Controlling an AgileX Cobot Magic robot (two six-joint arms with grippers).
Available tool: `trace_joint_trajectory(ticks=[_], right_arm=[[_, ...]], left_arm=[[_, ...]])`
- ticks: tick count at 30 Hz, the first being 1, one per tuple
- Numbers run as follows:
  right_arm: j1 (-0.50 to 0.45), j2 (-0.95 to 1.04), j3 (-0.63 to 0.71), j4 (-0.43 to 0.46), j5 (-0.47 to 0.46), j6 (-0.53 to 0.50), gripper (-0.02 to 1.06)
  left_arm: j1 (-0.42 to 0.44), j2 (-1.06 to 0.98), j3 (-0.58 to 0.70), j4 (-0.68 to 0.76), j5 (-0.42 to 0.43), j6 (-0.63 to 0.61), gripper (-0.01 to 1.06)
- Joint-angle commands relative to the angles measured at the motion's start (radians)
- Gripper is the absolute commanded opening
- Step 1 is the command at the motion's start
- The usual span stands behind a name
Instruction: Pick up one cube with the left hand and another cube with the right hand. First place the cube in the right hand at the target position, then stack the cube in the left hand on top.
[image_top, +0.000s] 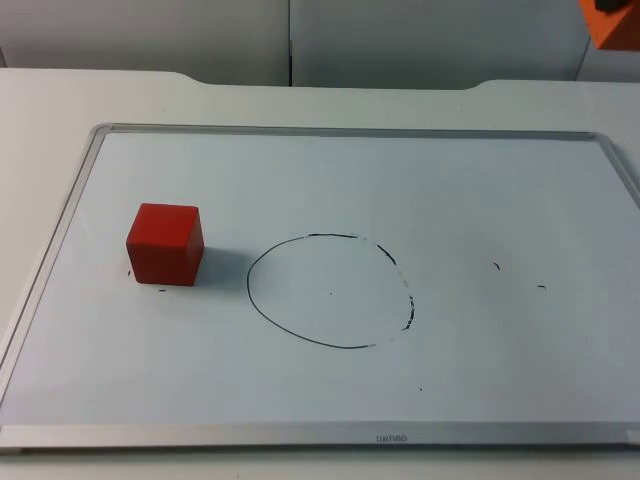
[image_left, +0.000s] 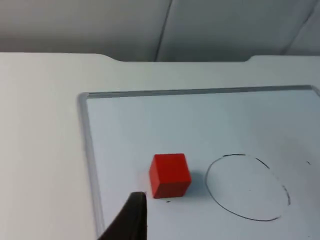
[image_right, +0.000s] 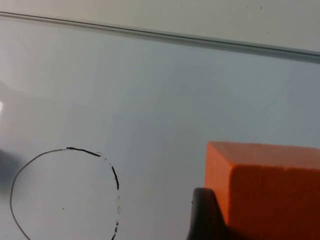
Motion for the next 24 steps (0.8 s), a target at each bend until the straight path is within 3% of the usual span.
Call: trace_joint_trajectory(ticks=[1,8,11,15,20,24], right_arm=[[0.004,-0.012,-0.008,-0.010,0.001,-0.017,0.00],[0.004,-0.014,-0.008,-0.012,-0.004,-0.038,0.00],[0.004,-0.014,-0.008,-0.023,-0.009,-0.038,0.00],[0.004,-0.014,-0.008,-0.028,-0.016,-0.038,0.00],[0.004,-0.014,-0.008,-0.034,-0.031,-0.038,0.00],[0.004,-0.014,-0.008,-0.034,-0.036,-0.038,0.00]], left_arm=[[-0.001,0.079,-0.003,-0.108,-0.042,0.100,1.04],[-0.001,0.384,-0.024,-0.390,-0.106,0.376,1.04],[-0.003,0.479,-0.071,-0.429,-0.102,0.417,1.04],[-0.024,0.598,-0.170,-0.415,-0.098,0.424,1.04],[-0.113,0.748,-0.311,-0.360,-0.122,0.404,1.04],[-0.234,0.927,-0.444,-0.098,-0.156,0.173,1.04]])
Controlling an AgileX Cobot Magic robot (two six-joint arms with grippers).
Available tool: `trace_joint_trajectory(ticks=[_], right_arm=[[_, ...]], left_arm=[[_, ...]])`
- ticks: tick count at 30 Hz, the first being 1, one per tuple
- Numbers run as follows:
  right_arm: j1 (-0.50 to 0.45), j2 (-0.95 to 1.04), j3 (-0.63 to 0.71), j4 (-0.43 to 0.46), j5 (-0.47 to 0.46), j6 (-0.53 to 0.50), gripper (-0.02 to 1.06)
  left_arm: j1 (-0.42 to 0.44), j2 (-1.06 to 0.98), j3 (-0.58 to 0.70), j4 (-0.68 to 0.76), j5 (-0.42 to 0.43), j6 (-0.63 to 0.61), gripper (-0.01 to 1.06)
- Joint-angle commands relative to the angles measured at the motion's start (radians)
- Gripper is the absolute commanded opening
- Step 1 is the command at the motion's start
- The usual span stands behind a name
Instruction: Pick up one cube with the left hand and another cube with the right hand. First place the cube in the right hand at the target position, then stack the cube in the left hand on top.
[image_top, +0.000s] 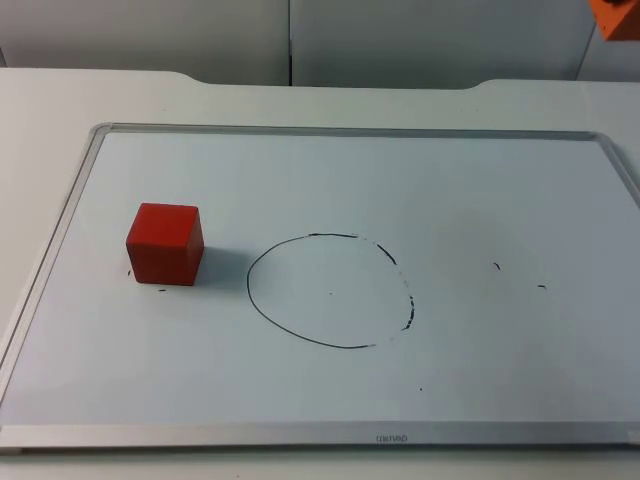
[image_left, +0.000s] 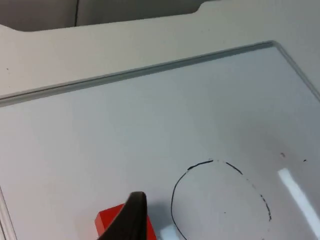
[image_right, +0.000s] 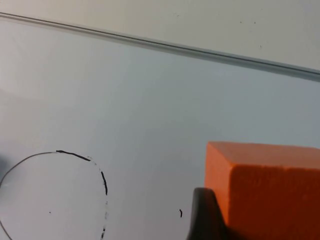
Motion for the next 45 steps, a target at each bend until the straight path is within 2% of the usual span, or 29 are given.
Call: trace_joint_trajectory(ticks=[1,5,6,10,11,15,21,25,36,45], right_arm=[[0.004,-0.010,-0.008,-0.006,-0.019,-0.007,0.00],[0.004,-0.010,-0.008,-0.006,-0.019,-0.012,0.00],[0.004,-0.010,-0.008,-0.006,-0.019,-0.012,0.00],[0.004,-0.010,-0.008,-0.006,-0.021,-0.014,0.00],[0.004,-0.010,-0.008,-0.006,-0.021,-0.014,0.00],[0.004,-0.010,-0.008,-0.008,-0.023,-0.023,0.00],[0.004,-0.010,-0.008,-0.008,-0.023,-0.038,0.00],[0.004,-0.010,-0.008,-0.008,-0.025,-0.041,0.00],[0.004,-0.006,-0.004,-0.008,-0.029,-0.063,0.00],[0.004,-0.006,-0.004,-0.008,-0.041,-0.081,0.00]], left_arm=[[-0.058,0.086,-0.063,0.139,-0.016,-0.130,1.04],[-0.150,0.247,-0.175,0.444,-0.012,-0.428,1.04],[-0.150,0.247,-0.175,0.444,-0.012,-0.428,1.04],[-0.223,0.383,-0.265,0.645,0.012,-0.630,1.04],[-0.223,0.383,-0.265,0.645,0.012,-0.630,1.04],[-0.259,0.510,-0.342,0.779,0.083,-0.760,1.04],[-0.261,0.609,-0.379,0.785,0.103,-0.784,1.04],[-0.261,0.674,-0.379,0.803,0.121,-0.854,1.04],[-0.243,0.741,-0.375,0.826,0.135,-0.947,1.04],[-0.222,0.772,-0.375,0.807,0.120,-0.932,1.04]])
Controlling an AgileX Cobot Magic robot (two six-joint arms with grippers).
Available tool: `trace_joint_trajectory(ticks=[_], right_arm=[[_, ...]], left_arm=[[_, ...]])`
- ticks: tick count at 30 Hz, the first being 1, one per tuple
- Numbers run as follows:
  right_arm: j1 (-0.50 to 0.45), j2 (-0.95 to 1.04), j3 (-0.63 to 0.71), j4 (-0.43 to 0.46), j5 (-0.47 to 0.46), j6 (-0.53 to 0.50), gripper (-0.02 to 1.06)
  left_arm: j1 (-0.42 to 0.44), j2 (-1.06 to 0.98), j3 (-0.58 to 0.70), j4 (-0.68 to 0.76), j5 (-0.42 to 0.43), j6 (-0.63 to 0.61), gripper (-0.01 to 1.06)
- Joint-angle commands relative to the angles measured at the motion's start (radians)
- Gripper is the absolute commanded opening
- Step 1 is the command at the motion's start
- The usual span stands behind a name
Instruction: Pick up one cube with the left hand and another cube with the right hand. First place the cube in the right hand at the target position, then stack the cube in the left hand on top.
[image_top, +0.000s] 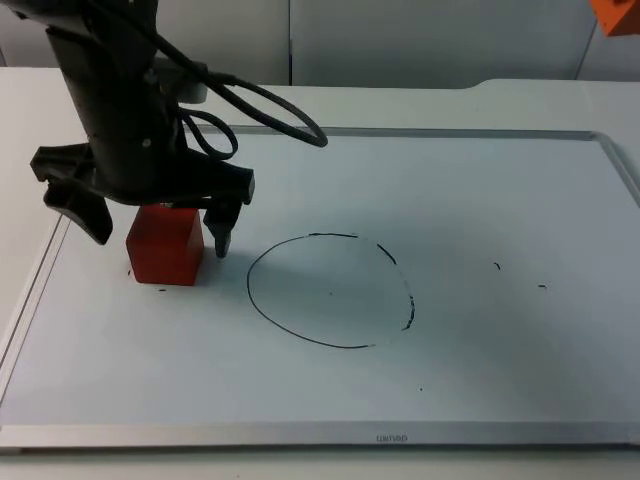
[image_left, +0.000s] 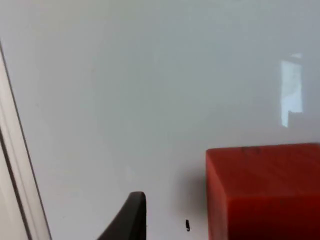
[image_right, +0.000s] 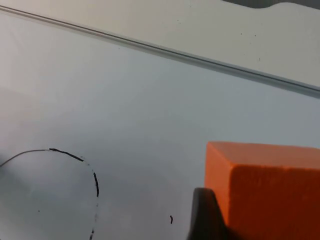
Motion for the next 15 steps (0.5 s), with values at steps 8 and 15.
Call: trace_joint_trajectory(ticks=[8,15], right_arm=[[0.004,-0.006,-0.004,-0.006,-0.028,-0.014,0.00],[0.004,-0.006,-0.004,-0.006,-0.030,-0.014,0.00]], left_arm=[[-0.001,0.026,-0.005,-0.015,-0.028,0.002,1.04],[-0.001,0.040,-0.005,-0.018,-0.047,0.002,1.04]])
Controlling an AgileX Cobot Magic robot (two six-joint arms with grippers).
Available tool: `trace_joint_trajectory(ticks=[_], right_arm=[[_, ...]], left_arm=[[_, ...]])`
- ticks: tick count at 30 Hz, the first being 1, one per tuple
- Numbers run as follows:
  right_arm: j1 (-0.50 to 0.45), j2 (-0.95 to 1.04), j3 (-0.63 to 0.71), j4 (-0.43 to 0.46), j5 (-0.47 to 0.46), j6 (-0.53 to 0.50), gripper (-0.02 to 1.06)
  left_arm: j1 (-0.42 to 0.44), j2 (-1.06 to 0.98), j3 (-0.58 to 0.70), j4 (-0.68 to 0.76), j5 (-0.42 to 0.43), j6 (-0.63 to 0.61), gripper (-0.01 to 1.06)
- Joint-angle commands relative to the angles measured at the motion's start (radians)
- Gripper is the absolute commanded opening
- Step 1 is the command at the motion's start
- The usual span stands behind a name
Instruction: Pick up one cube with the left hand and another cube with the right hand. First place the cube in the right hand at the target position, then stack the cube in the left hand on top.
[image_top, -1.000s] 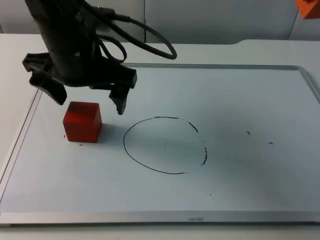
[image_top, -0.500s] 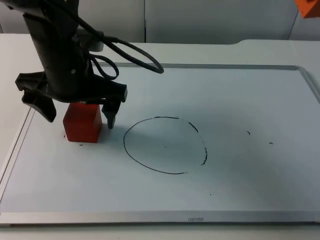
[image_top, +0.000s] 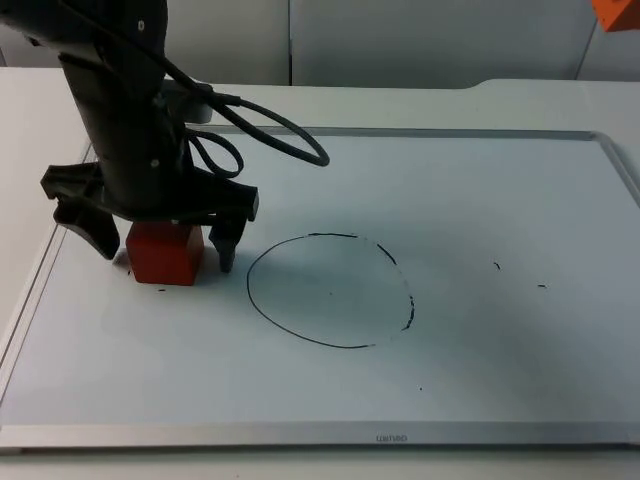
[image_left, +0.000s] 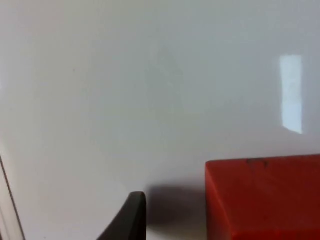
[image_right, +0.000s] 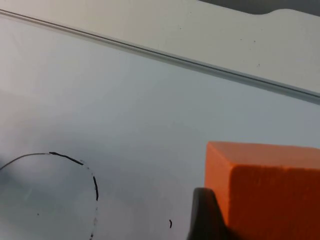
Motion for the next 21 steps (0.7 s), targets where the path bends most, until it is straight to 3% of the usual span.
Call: trace_joint_trajectory(ticks=[1,4,6,7,9,10,12,13,15,21], right_arm=[[0.004,-0.006,-0.004,-0.006,-0.020,-0.008,0.00],[0.004,-0.006,-0.004,-0.006,-0.020,-0.008,0.00],[0.004,-0.006,-0.004,-0.006,-0.025,-0.008,0.00],[0.004,-0.006,-0.004,-0.006,-0.026,-0.008,0.00],[0.004,-0.006,-0.004,-0.006,-0.026,-0.008,0.00],[0.004,-0.006,-0.004,-0.006,-0.026,-0.008,0.00],[0.004,-0.006,-0.004,-0.006,-0.026,-0.008,0.00],[0.004,-0.006,-0.004,-0.006,-0.026,-0.008,0.00],[0.004,-0.006,-0.004,-0.006,-0.026,-0.008,0.00],[0.004,-0.006,-0.004,-0.004,-0.020,-0.008,0.00]], left_arm=[[-0.001,-0.003,-0.005,-0.010,-0.016,-0.002,1.02],[-0.001,-0.003,-0.005,-0.019,-0.017,-0.004,0.93],[-0.001,-0.003,-0.005,-0.021,-0.015,-0.020,0.80],[-0.001,-0.003,-0.005,-0.021,-0.009,-0.039,0.67],[-0.001,-0.003,-0.005,-0.021,-0.004,-0.039,0.62],[-0.001,-0.003,-0.005,-0.021,0.005,-0.036,0.47],[-0.001,-0.003,-0.005,-0.021,0.015,-0.032,0.30],[-0.001,-0.003,-0.005,-0.021,0.015,-0.032,0.30],[-0.001,-0.005,-0.005,-0.021,0.031,-0.037,0.15],[-0.001,-0.027,-0.007,-0.019,0.090,-0.025,0.14]])
